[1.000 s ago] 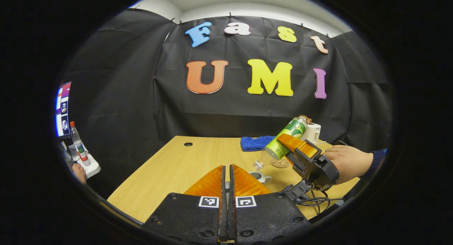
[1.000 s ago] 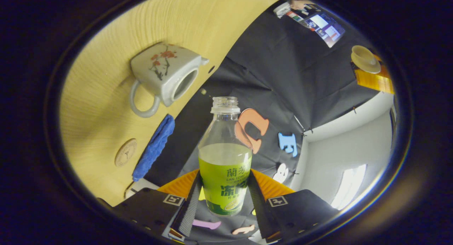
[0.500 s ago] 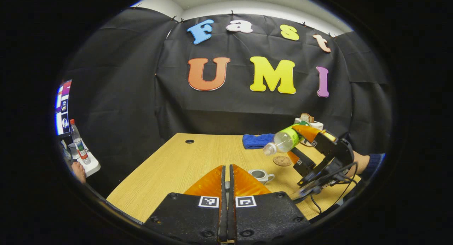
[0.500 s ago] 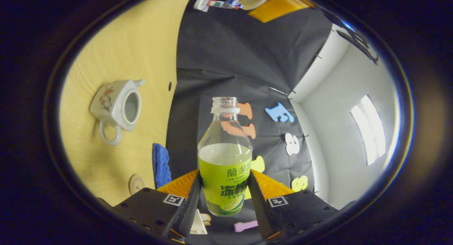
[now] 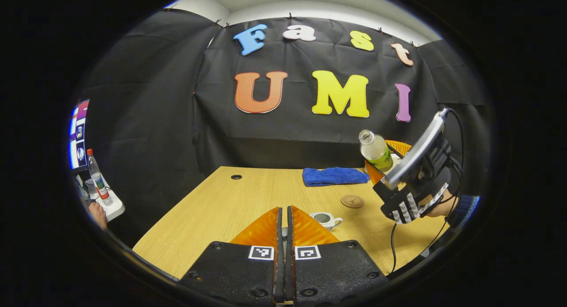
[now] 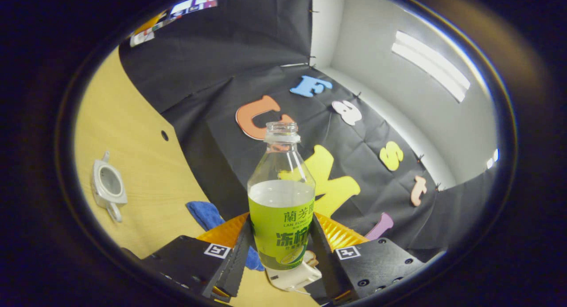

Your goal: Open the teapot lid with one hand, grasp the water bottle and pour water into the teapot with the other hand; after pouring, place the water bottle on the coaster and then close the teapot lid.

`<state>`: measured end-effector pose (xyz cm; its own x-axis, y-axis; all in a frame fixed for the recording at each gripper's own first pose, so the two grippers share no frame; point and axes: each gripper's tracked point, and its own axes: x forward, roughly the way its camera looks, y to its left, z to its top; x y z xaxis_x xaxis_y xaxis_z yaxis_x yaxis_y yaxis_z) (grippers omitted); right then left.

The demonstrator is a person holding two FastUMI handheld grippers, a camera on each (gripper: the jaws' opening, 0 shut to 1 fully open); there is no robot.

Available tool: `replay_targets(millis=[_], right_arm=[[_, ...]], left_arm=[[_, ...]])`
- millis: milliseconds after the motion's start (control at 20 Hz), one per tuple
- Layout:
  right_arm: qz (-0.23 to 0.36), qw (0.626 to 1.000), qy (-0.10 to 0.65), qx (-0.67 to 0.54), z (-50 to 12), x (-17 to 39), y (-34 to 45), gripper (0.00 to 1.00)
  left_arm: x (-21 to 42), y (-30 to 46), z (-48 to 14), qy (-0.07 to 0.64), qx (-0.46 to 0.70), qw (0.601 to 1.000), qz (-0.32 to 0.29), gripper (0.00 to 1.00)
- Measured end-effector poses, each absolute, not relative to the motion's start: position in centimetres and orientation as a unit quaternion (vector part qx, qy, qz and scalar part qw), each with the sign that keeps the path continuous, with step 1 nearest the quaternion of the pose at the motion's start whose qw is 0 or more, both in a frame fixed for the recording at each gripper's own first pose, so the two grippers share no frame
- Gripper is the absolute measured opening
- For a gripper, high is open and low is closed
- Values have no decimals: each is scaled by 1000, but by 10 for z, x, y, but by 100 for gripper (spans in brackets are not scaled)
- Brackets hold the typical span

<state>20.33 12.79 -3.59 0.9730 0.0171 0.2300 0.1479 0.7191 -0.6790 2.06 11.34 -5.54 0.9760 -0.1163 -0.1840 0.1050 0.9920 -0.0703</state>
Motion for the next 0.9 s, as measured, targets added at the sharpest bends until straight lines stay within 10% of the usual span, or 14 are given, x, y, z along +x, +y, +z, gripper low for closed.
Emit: replay_targets(millis=[450, 900], right_arm=[[-12, 994, 29, -104, -75, 246, 105, 71], [8, 991, 121, 51, -134, 282, 107, 72]], left_arm=[[21, 113, -57, 96, -31, 993, -55, 3], [24, 108, -63, 105, -31, 992, -64, 3]])
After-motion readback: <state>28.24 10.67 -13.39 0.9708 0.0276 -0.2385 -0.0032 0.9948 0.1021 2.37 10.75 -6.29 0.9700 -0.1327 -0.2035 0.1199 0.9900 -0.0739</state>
